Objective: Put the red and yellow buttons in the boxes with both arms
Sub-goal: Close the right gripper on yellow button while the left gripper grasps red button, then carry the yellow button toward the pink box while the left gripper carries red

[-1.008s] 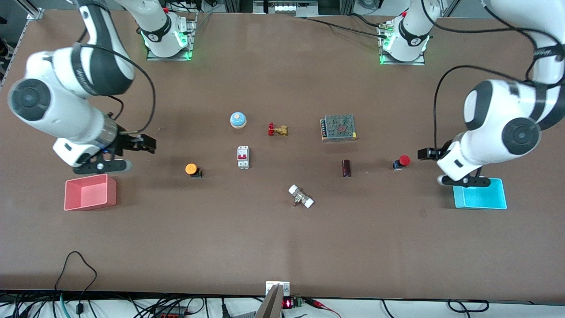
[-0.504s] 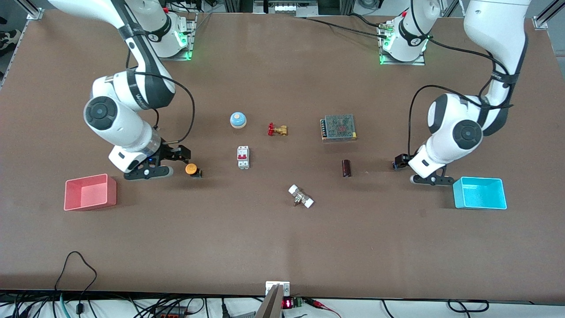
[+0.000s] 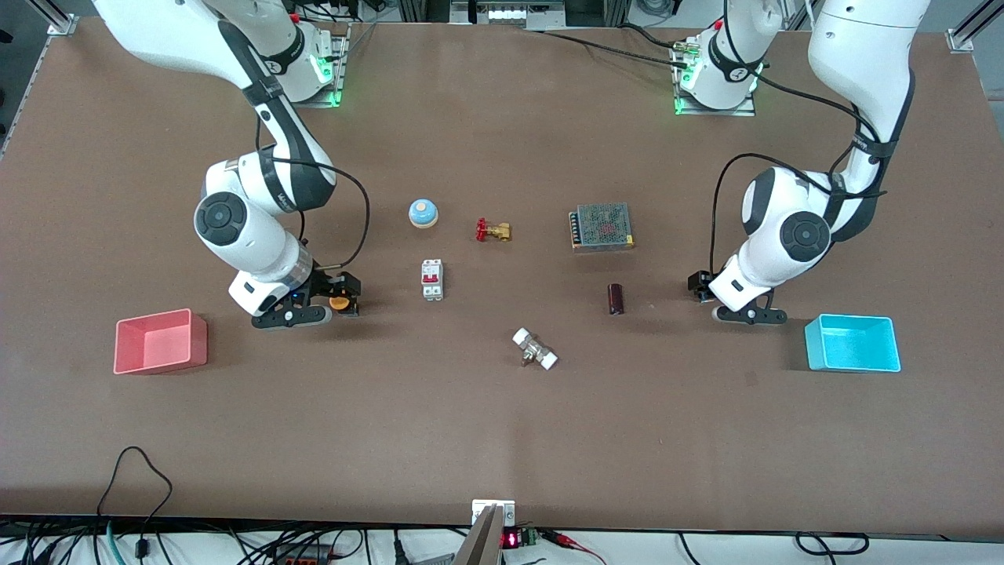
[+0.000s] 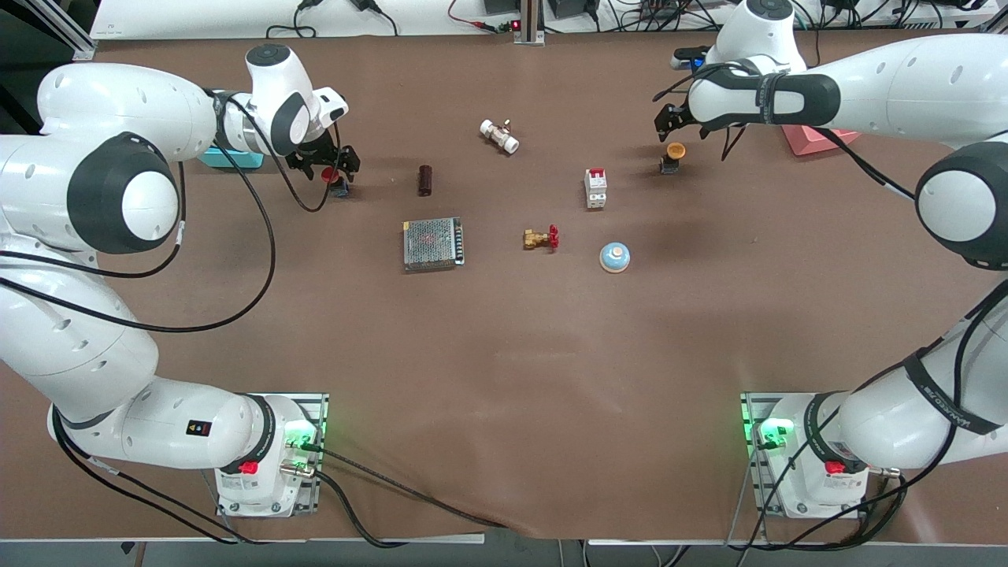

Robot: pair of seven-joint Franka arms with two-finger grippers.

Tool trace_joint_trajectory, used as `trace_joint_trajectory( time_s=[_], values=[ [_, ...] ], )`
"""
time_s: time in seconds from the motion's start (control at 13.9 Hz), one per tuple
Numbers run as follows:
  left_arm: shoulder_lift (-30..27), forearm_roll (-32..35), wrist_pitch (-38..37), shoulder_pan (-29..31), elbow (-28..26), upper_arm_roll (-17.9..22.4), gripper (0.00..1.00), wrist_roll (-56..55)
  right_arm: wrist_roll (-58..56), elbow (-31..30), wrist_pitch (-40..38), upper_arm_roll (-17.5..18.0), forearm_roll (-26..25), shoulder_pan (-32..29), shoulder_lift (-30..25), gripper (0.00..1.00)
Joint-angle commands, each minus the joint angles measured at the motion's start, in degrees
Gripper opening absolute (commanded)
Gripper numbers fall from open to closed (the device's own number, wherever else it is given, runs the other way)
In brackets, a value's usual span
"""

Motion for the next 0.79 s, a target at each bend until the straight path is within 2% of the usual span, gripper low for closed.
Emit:
trace_joint_trajectory(
  time_s=[0.0,0.29,0.36,0.5,0.65,0.72],
  values=[
    [0.4,0.4,0.7,-0.6,-0.2,0.3,0.65,-0.7,1.3,-0.1,1.6,0.2,-0.4,0.4,1.1,1.00],
    [-0.3,0.4,-0.2,-0.6,0.3,0.3,0.32,-0.5,1.1,-0.6,1.5,0.2,-2.2,1.1,1.8,1.00],
    [-1.3,0.4,-0.4,-0.6,0.5,0.3,0.28,-0.3,1.1,-0.9,1.5,0.2,-2.4,1.1,1.8,1.00],
    [-3.4,0.4,-5.8,-0.4,3.5,0.5,0.27,0.1,1.1,-0.9,1.6,0.2,-2.5,1.1,2.2,1.00],
    [-3.6,0.7,-16.9,0.3,11.2,1.1,0.28,1.4,1.2,-0.9,2.2,0.2,-3.9,1.2,3.2,1.00],
    [-3.4,0.8,-22.1,0.3,15.7,1.5,0.28,1.7,1.2,-0.9,2.5,0.2,-4.8,1.2,3.3,0.97]
  ],
)
